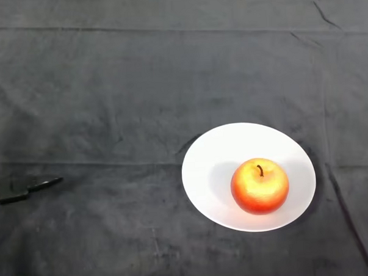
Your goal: Move the apple to the plate
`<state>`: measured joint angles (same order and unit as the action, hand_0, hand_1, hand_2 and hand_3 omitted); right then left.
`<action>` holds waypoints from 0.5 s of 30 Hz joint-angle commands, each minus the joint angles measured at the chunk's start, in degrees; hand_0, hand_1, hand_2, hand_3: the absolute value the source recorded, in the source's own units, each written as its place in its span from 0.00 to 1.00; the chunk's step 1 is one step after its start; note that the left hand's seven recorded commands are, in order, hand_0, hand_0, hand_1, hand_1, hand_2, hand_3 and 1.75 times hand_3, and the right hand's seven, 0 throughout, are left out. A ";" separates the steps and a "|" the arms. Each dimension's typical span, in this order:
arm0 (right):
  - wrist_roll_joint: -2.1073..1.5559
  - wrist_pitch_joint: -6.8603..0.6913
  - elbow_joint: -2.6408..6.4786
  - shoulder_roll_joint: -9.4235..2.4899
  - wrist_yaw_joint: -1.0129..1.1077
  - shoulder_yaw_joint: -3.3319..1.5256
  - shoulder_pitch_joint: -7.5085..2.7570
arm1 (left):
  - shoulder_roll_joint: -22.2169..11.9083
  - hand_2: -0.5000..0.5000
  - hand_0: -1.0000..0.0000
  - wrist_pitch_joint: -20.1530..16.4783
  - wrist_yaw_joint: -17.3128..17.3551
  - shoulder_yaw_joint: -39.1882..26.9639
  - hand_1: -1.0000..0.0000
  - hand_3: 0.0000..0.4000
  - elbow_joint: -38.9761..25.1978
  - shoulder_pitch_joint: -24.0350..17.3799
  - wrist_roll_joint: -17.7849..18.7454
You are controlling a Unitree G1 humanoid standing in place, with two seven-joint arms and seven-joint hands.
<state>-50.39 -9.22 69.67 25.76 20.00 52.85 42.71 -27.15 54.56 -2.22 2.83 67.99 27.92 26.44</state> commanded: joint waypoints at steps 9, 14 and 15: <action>-0.46 0.35 0.24 1.45 0.18 0.73 -0.68 | -7.75 0.50 1.00 0.22 2.09 -9.09 1.00 0.00 1.00 -7.97 4.03; -0.46 0.35 0.26 1.46 0.19 0.74 -0.67 | -9.88 0.50 1.00 -0.75 -1.96 -15.21 1.00 0.00 3.46 -12.52 7.30; -0.46 0.35 0.27 1.47 0.19 0.74 -0.67 | -9.80 0.50 1.00 -1.26 -2.88 -16.06 1.00 0.00 3.85 -12.71 7.76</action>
<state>-50.39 -9.16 69.70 26.08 20.05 53.09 42.19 -32.25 53.60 -5.08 -12.45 69.20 16.92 33.64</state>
